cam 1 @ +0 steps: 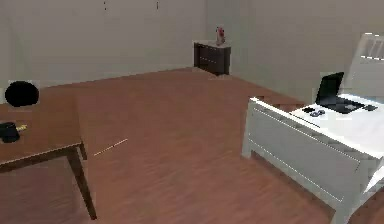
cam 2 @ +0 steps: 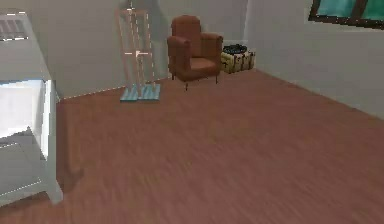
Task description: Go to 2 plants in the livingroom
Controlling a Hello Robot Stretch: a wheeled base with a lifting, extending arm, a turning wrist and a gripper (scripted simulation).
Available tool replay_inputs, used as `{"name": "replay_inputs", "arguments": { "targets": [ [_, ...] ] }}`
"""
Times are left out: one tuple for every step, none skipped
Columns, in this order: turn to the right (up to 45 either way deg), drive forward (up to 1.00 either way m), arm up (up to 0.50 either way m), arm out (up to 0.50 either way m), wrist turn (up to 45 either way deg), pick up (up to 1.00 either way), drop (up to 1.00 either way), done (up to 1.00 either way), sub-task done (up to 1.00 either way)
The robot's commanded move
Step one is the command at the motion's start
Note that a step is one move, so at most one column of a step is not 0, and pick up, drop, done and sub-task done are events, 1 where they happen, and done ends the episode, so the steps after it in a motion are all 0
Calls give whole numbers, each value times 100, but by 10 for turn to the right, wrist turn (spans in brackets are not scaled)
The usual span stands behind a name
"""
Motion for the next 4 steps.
{"name": "replay_inputs", "arguments": {
  "targets": [
    [-450,0,0,0,0,0,0,0,0],
    [-450,0,0,0,0,0,0,0,0],
    [-120,0,0,0,0,0,0,0,0],
    [0,100,0,0,0,0,0,0,0]
  ]
}}
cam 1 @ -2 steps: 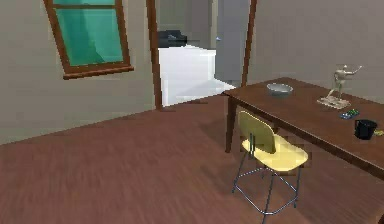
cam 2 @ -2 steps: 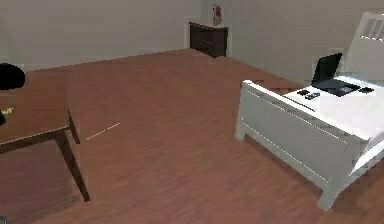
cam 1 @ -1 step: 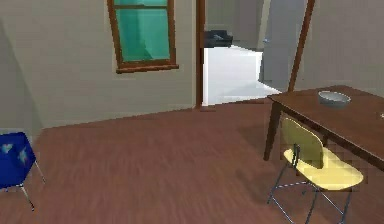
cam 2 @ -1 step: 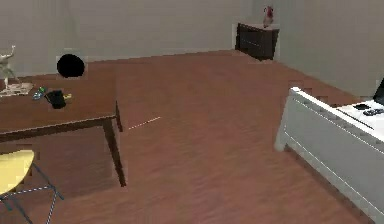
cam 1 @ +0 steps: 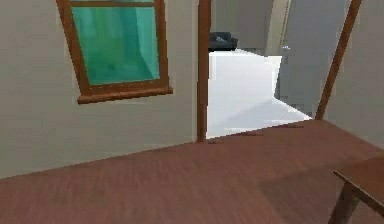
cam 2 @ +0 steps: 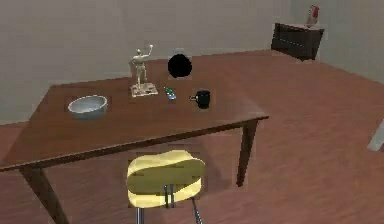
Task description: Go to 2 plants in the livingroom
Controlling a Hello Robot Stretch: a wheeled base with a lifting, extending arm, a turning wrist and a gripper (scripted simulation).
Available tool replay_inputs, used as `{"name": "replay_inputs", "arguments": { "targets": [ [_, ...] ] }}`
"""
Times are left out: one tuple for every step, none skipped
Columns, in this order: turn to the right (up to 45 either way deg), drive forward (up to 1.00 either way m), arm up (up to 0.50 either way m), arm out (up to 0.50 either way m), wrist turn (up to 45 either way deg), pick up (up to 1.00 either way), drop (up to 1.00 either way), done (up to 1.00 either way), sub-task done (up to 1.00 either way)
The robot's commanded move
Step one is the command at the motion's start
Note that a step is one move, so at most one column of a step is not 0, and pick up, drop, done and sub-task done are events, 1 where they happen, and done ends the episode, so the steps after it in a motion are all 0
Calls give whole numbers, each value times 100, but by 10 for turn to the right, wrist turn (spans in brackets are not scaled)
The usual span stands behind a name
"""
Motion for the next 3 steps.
{"name": "replay_inputs", "arguments": {
  "targets": [
    [-240,0,0,0,0,0,0,0,0],
    [0,10,0,0,0,0,0,0,0],
    [330,0,0,0,0,0,0,0,0]
  ]
}}
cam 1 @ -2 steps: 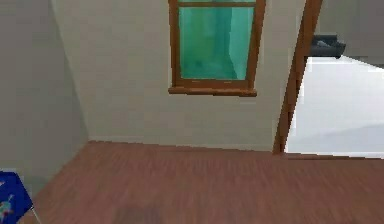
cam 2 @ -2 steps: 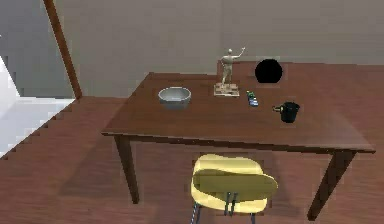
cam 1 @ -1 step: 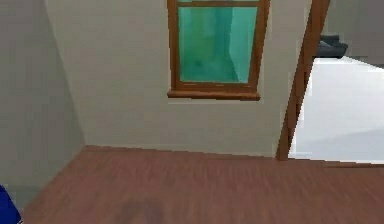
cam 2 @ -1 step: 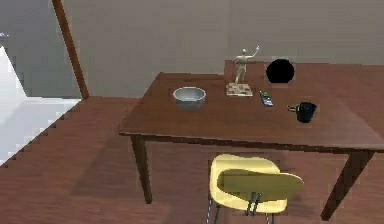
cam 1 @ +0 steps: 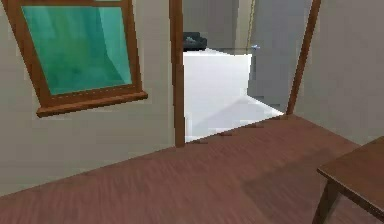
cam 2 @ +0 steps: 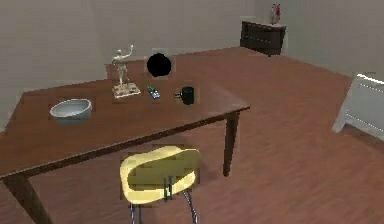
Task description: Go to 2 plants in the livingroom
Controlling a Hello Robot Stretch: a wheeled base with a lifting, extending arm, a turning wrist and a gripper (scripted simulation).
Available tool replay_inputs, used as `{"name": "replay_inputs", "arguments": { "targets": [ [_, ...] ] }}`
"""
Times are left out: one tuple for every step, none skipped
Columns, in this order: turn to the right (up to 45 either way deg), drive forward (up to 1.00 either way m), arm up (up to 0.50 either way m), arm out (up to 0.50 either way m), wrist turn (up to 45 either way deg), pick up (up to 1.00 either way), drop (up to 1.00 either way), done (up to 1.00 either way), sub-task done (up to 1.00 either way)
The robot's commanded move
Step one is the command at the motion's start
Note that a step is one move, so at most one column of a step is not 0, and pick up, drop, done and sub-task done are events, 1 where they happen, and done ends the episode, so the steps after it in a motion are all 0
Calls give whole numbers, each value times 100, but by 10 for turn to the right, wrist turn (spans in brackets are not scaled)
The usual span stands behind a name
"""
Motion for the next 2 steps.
{"name": "replay_inputs", "arguments": {
  "targets": [
    [0,100,0,0,0,0,0,0,0],
    [150,0,0,0,0,0,0,0,0]
  ]
}}
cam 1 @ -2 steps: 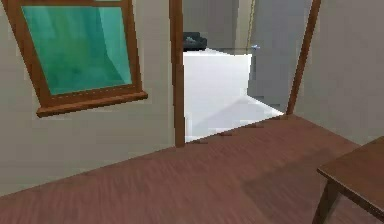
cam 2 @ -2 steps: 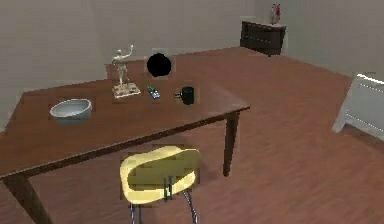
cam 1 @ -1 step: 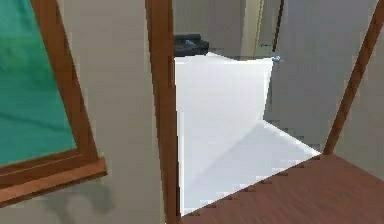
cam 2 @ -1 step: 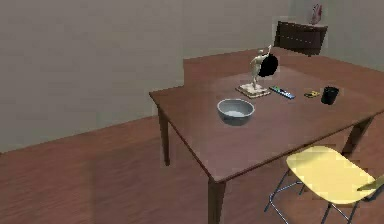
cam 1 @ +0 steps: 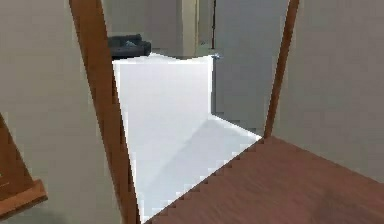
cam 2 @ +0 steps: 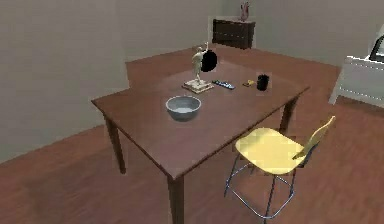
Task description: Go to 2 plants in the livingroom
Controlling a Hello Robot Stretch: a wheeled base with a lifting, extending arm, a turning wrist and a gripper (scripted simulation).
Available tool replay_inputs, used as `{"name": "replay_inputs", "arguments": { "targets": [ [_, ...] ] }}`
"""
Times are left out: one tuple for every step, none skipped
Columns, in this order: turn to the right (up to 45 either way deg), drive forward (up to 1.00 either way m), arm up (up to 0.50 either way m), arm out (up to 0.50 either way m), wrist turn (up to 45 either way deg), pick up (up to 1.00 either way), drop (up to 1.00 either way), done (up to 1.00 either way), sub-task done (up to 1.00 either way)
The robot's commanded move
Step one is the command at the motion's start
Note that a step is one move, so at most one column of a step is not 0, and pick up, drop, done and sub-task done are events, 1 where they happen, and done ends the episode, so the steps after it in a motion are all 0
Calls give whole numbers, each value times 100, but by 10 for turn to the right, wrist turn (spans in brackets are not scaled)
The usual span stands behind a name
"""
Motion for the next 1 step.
{"name": "replay_inputs", "arguments": {
  "targets": [
    [0,20,0,0,0,0,0,0,0]
  ]
}}
